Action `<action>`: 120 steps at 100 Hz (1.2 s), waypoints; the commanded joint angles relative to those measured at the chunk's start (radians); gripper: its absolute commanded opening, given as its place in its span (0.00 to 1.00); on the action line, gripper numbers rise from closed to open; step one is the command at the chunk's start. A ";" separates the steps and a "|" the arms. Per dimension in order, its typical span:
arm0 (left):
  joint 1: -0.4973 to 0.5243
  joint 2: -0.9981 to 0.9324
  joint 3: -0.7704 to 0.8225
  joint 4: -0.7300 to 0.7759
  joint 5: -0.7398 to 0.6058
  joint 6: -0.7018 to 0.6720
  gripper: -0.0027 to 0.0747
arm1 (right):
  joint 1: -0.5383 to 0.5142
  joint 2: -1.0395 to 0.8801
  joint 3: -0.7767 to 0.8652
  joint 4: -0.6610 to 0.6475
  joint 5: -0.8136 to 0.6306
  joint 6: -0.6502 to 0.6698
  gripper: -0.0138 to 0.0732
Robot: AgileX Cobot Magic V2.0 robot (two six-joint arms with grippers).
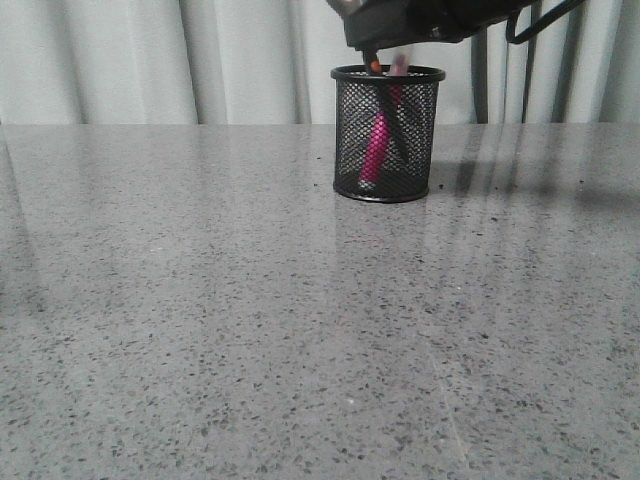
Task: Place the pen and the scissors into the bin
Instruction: 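Lift the scissors with the right gripper and insert blades-down into the mesh cup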
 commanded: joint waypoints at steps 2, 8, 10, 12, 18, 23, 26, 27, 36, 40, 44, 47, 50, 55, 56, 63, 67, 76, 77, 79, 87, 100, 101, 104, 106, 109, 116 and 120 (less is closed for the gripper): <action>0.003 -0.005 -0.030 -0.012 -0.076 -0.008 0.01 | -0.004 -0.043 -0.028 -0.008 0.039 -0.014 0.07; 0.003 -0.005 -0.030 -0.012 -0.076 -0.008 0.01 | -0.004 -0.043 -0.028 -0.029 0.038 -0.014 0.07; 0.003 -0.005 -0.030 -0.012 -0.076 -0.008 0.01 | -0.004 -0.043 -0.028 -0.034 0.038 -0.014 0.07; 0.003 -0.005 -0.030 -0.012 -0.076 -0.008 0.01 | -0.004 -0.043 -0.028 -0.041 0.038 -0.014 0.07; 0.003 -0.005 -0.030 -0.012 -0.076 -0.008 0.01 | -0.004 -0.043 -0.028 -0.043 0.038 -0.014 0.07; 0.003 -0.005 -0.030 -0.012 -0.076 -0.008 0.01 | -0.004 -0.043 -0.028 -0.044 0.037 -0.014 0.07; 0.003 -0.005 -0.030 -0.012 -0.076 -0.008 0.01 | -0.004 -0.043 -0.028 -0.048 0.037 -0.014 0.07; 0.003 -0.005 -0.030 -0.012 -0.076 -0.008 0.01 | -0.004 -0.043 -0.028 -0.048 0.037 -0.014 0.07; 0.003 -0.005 -0.030 -0.012 -0.076 -0.008 0.01 | -0.004 -0.043 -0.028 -0.052 0.037 -0.014 0.07; 0.003 -0.005 -0.030 -0.012 -0.076 -0.008 0.01 | -0.004 -0.043 -0.028 -0.054 0.037 -0.014 0.07; 0.003 -0.005 -0.030 -0.012 -0.076 -0.008 0.01 | -0.004 -0.043 -0.028 -0.056 0.037 -0.014 0.07; 0.003 -0.005 -0.030 -0.012 -0.076 -0.008 0.01 | -0.004 -0.043 -0.028 -0.058 0.039 -0.014 0.08; 0.003 -0.005 -0.030 -0.012 -0.076 -0.008 0.01 | -0.004 -0.043 -0.028 -0.061 0.042 -0.014 0.10; 0.003 -0.005 -0.030 -0.012 -0.076 -0.008 0.01 | -0.004 -0.043 -0.028 -0.065 0.046 -0.014 0.14; 0.003 -0.005 -0.030 -0.012 -0.076 -0.008 0.01 | -0.004 -0.043 -0.028 -0.066 0.046 -0.014 0.15; 0.003 -0.005 -0.030 -0.012 -0.076 -0.008 0.01 | -0.004 -0.043 -0.028 -0.066 0.055 -0.014 0.25; 0.003 -0.005 -0.030 -0.012 -0.076 -0.008 0.01 | -0.004 -0.043 -0.028 -0.066 0.055 -0.014 0.32; 0.003 -0.005 -0.030 -0.012 -0.076 -0.008 0.01 | -0.004 -0.046 -0.028 -0.066 0.055 -0.014 0.45; 0.003 -0.005 -0.030 -0.012 -0.076 -0.008 0.01 | -0.004 -0.048 -0.028 -0.066 0.055 -0.014 0.45; 0.003 -0.005 -0.030 -0.012 -0.076 -0.008 0.01 | -0.004 -0.048 -0.028 -0.066 0.055 -0.014 0.47; 0.003 -0.005 -0.030 -0.012 -0.074 -0.008 0.01 | -0.005 -0.052 -0.028 -0.066 0.069 -0.014 0.48; 0.003 -0.005 -0.030 -0.012 -0.072 -0.008 0.01 | -0.009 -0.072 -0.028 -0.066 0.083 -0.014 0.48; 0.003 -0.005 -0.030 -0.012 -0.072 -0.008 0.01 | -0.009 -0.077 -0.028 -0.066 0.083 -0.014 0.49; 0.003 -0.005 -0.030 -0.012 -0.072 -0.008 0.01 | -0.014 -0.081 -0.028 -0.066 0.086 -0.014 0.49; 0.003 -0.005 -0.030 -0.012 -0.072 -0.008 0.01 | -0.017 -0.088 -0.028 -0.066 0.089 -0.014 0.49; 0.003 -0.005 -0.030 -0.012 -0.072 -0.008 0.01 | -0.022 -0.097 -0.028 -0.066 0.090 -0.014 0.49; 0.003 -0.005 -0.030 -0.012 -0.072 -0.008 0.01 | -0.037 -0.125 -0.028 -0.066 0.092 -0.014 0.49; 0.003 -0.005 -0.030 -0.012 -0.072 -0.008 0.01 | -0.049 -0.148 -0.028 -0.066 0.092 -0.014 0.49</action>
